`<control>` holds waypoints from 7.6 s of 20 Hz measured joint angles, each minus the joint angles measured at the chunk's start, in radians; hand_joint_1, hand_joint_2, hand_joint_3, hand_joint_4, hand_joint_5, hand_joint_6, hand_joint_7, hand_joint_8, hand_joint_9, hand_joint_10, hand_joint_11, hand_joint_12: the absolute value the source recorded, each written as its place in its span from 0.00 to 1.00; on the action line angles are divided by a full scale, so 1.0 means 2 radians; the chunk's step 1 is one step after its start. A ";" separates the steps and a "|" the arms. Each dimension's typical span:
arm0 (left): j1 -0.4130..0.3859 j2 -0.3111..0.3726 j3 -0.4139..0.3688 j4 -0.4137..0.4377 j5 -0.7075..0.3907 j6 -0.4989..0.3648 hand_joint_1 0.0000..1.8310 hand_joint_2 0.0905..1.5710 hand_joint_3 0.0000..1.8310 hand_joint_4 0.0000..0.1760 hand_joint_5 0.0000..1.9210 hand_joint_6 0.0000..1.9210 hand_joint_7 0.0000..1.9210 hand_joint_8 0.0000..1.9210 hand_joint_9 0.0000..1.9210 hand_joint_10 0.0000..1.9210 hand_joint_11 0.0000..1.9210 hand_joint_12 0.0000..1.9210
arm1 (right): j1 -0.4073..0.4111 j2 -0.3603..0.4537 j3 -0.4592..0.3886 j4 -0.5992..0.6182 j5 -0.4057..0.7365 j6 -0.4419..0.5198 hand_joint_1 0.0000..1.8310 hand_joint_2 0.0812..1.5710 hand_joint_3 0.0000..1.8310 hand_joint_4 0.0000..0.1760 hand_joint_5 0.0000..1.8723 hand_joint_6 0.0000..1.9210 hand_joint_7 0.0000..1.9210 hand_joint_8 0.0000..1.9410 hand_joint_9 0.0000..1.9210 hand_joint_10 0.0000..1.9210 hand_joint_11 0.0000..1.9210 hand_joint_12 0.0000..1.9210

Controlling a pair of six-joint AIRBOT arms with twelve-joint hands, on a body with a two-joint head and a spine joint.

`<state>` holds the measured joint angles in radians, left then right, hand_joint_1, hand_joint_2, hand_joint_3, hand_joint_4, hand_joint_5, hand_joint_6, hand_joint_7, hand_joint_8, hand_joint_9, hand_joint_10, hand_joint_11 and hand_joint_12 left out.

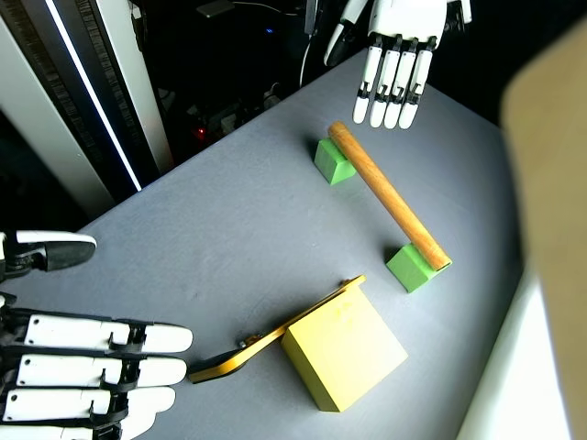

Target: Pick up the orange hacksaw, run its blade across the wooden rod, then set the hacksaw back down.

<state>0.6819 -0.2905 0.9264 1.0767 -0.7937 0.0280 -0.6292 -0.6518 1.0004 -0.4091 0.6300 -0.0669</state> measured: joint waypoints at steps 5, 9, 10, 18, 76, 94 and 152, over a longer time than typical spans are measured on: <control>-0.004 0.030 -0.031 0.002 0.071 -0.042 0.06 0.79 0.00 0.00 0.10 0.00 0.10 0.00 0.10 0.00 0.00 0.19 | -0.092 -0.011 0.000 0.170 0.042 -0.073 0.41 0.64 0.00 0.00 0.07 0.00 0.06 0.00 0.08 0.00 0.00 0.37; -0.006 0.038 -0.035 0.025 0.068 -0.064 0.07 0.79 0.00 0.00 0.11 0.00 0.12 0.00 0.11 0.00 0.00 0.20 | -0.107 -0.039 0.015 0.214 0.063 -0.060 0.42 0.66 0.00 0.00 0.06 0.00 0.05 0.00 0.07 0.00 0.00 0.35; -0.006 0.040 -0.033 0.046 0.054 -0.064 0.06 0.79 0.00 0.00 0.11 0.00 0.12 0.00 0.12 0.00 0.00 0.21 | -0.115 -0.055 0.027 0.219 0.071 -0.040 0.42 0.66 0.00 0.00 0.06 0.00 0.05 0.00 0.07 0.00 0.00 0.36; 0.004 0.060 -0.052 0.104 -0.002 -0.088 0.08 0.78 0.00 0.00 0.12 0.00 0.12 0.00 0.11 0.00 0.00 0.21 | -0.196 -0.128 0.082 0.270 0.175 0.012 0.43 0.67 0.00 0.00 0.06 0.00 0.06 0.00 0.08 0.00 0.00 0.40; 0.060 -0.003 -0.096 0.085 0.161 -0.086 0.05 0.81 0.00 0.00 0.11 0.00 0.11 0.00 0.10 0.00 0.00 0.21 | -0.076 -0.361 0.279 0.241 0.121 -0.014 0.44 0.69 0.00 0.00 0.09 0.00 0.09 0.00 0.11 0.00 0.00 0.47; 0.063 -0.003 -0.096 0.085 0.157 -0.086 0.05 0.81 0.00 0.00 0.12 0.00 0.11 0.00 0.11 0.00 0.00 0.22 | -0.076 -0.364 0.281 0.247 0.120 -0.025 0.74 0.72 0.00 0.00 0.40 0.46 0.48 0.52 0.51 0.55 0.35 0.65; 0.060 0.000 -0.096 0.086 0.153 -0.086 0.06 0.80 0.00 0.00 0.13 0.00 0.13 0.00 0.12 0.00 0.00 0.23 | -0.071 -0.417 0.054 0.538 0.496 -0.077 0.75 0.70 0.00 0.00 0.48 0.48 0.50 0.52 0.49 0.67 0.43 0.71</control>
<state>0.8028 -0.2905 0.7353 1.2495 -0.4873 -0.1440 -0.7708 -1.4864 1.1091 0.6662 1.6230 -0.2207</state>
